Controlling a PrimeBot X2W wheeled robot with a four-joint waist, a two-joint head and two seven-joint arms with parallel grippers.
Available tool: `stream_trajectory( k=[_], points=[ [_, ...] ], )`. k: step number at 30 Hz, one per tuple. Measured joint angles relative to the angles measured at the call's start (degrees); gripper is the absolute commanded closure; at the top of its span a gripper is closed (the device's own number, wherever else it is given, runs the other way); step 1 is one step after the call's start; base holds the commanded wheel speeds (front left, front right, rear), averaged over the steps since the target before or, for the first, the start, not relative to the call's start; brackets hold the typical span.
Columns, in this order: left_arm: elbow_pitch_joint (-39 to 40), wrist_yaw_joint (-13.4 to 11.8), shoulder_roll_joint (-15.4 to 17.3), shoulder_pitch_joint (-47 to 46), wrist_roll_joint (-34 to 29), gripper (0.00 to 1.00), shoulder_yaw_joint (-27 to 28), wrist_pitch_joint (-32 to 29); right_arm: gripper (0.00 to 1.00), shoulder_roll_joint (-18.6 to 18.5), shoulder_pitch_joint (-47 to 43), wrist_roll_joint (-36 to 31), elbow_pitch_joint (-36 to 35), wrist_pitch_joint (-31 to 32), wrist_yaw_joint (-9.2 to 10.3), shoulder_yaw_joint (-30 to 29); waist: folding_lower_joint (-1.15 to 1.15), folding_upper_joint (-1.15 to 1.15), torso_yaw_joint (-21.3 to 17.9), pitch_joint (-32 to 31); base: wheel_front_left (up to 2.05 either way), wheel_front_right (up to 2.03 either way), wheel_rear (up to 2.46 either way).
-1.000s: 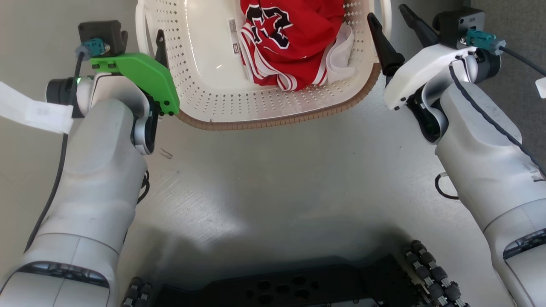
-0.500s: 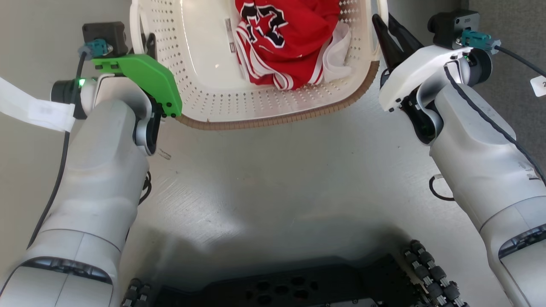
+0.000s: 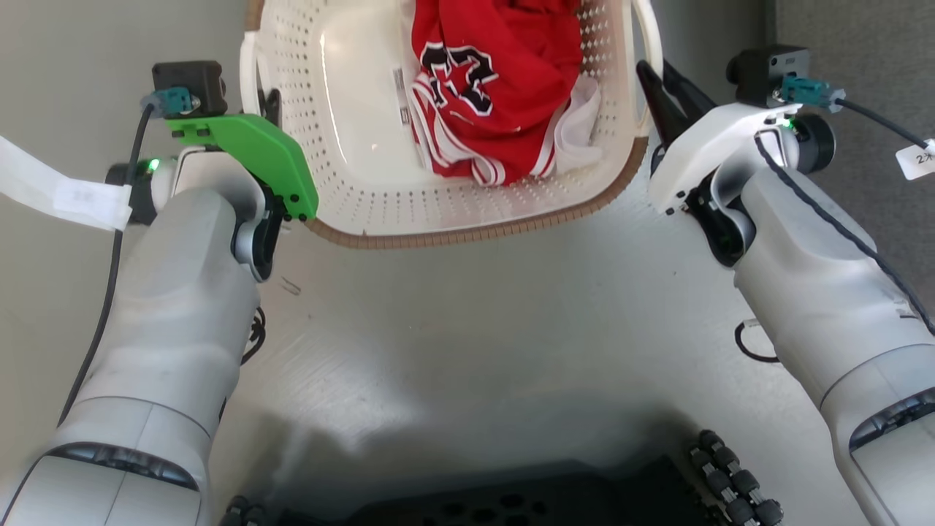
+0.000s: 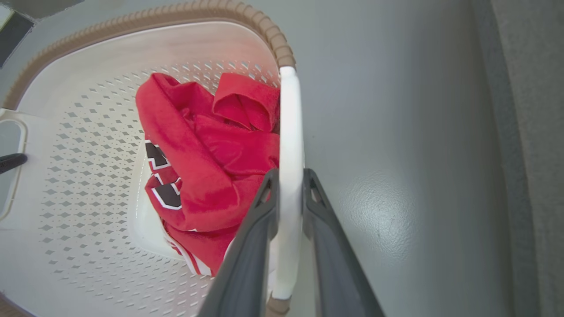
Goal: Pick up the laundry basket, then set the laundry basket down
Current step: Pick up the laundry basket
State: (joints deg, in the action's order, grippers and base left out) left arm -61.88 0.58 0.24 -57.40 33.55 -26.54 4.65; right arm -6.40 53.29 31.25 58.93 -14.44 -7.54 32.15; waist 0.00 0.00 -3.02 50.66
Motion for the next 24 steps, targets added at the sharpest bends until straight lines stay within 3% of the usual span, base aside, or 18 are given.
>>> stream_trajectory(
  k=[10,24],
  points=[
    [-2.8,2.3,-0.1,2.7,4.6,1.0,-1.4,-5.1,1.0,0.8,-2.6,3.4,2.5,3.3,0.0,2.4,0.0,0.0,0.0,-5.0,0.0,0.0,0.0],
    [-4.7,3.0,-0.1,5.6,8.2,1.0,-2.8,-9.2,1.0,1.2,-6.1,7.8,3.5,8.2,0.0,5.2,0.0,0.0,-0.1,-12.5,0.0,0.0,0.0]
  ],
)
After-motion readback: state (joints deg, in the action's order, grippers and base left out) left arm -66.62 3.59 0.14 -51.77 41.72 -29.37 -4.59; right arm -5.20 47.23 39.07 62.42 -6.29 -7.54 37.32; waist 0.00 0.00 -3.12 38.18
